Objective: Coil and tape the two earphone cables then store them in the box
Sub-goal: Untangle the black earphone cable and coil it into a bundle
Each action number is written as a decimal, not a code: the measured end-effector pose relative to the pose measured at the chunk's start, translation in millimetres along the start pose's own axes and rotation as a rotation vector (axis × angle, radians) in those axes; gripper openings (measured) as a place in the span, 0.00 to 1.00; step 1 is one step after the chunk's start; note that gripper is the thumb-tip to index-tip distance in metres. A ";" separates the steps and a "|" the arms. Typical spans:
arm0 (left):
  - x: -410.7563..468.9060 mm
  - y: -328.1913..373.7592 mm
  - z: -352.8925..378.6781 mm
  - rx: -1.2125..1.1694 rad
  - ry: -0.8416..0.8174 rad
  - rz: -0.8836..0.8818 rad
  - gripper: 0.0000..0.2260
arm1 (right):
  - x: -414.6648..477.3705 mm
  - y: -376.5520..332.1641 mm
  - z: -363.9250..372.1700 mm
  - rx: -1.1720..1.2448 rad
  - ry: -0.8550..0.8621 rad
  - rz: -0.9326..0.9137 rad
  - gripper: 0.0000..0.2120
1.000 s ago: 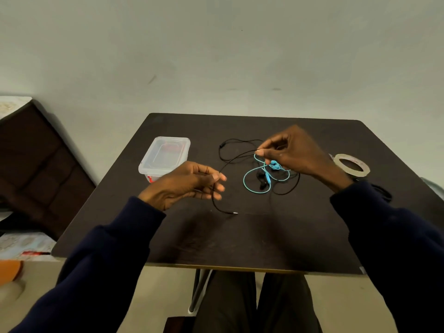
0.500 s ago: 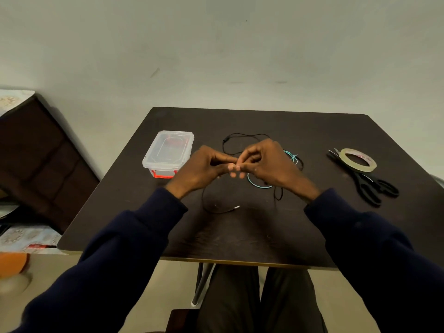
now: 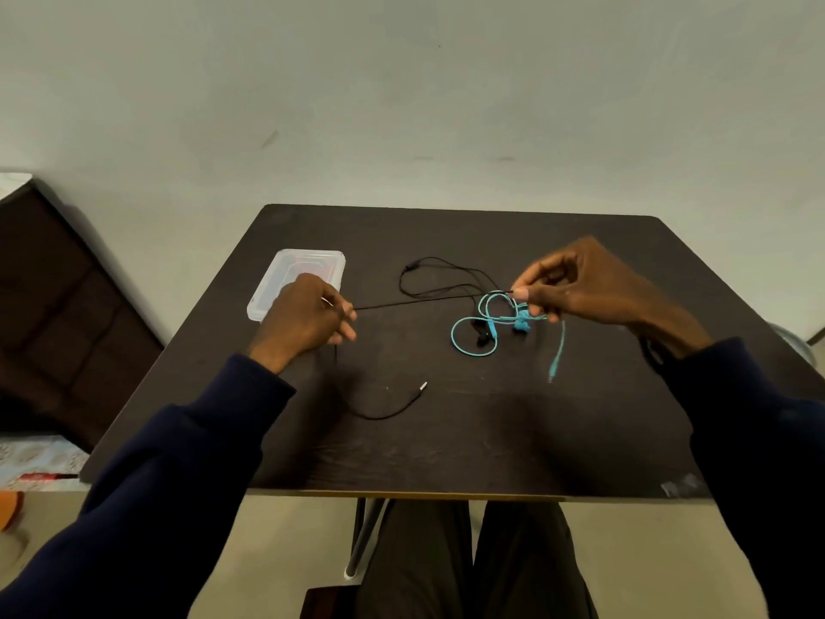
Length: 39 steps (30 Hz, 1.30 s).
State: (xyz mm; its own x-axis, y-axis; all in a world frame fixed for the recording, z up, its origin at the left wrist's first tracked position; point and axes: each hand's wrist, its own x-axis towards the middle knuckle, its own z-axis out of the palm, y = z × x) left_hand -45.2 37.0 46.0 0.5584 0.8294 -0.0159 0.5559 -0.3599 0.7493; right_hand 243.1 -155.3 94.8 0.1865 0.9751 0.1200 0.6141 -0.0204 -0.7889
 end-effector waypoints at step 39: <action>23.5 15.4 -9.6 0.260 -0.227 0.125 0.05 | 61.2 46.0 -11.1 -0.382 0.232 -0.065 0.04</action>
State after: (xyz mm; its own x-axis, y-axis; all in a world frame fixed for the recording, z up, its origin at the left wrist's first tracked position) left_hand -29.5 55.2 63.5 0.7382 0.6667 -0.1029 0.5962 -0.5734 0.5620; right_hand 291.3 -99.0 72.6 0.2785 0.9027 0.3280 0.8612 -0.0835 -0.5014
